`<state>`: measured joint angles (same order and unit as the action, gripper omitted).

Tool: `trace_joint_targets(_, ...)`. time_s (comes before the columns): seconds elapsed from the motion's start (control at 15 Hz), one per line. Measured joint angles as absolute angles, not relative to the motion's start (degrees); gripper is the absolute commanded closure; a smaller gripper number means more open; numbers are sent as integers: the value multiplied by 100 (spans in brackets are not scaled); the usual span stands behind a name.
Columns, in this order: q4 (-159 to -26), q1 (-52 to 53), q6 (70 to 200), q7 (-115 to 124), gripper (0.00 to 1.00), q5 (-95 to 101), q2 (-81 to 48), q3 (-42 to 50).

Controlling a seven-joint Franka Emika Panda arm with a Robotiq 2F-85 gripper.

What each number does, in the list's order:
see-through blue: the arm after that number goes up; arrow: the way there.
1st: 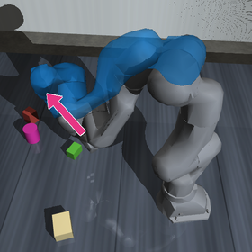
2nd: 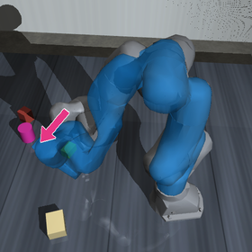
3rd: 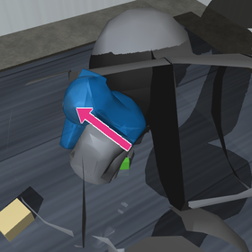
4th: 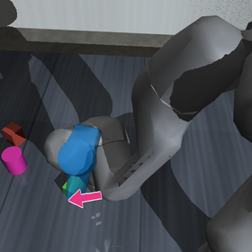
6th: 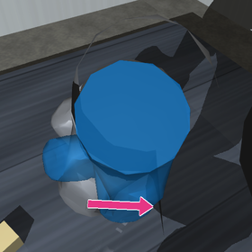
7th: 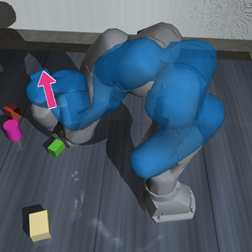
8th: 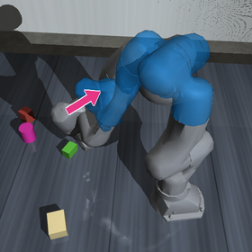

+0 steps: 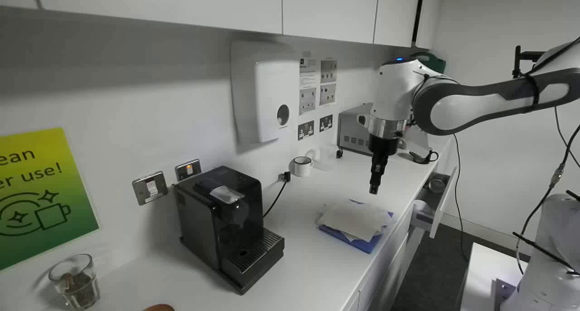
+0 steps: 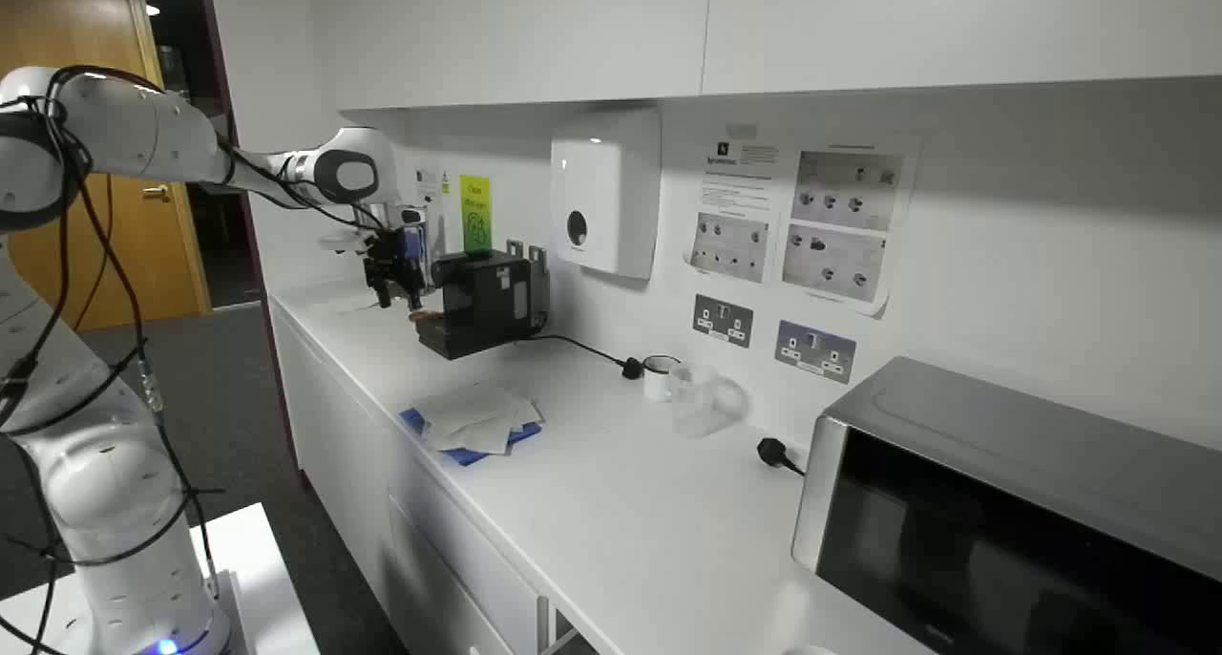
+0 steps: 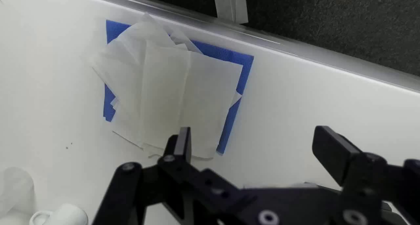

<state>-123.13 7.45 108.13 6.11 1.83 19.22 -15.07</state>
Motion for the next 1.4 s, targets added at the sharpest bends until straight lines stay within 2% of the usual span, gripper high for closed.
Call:
trace_joint_targets(0.53,-12311,757,10815,610,0,251,1915,-1508)
trace_joint_targets(0.93,-12328,762,10871,267,0,1651,1907,-1505)
trace_joint_targets(1.4,-12722,759,12002,-674,0,2359,1792,-1142)
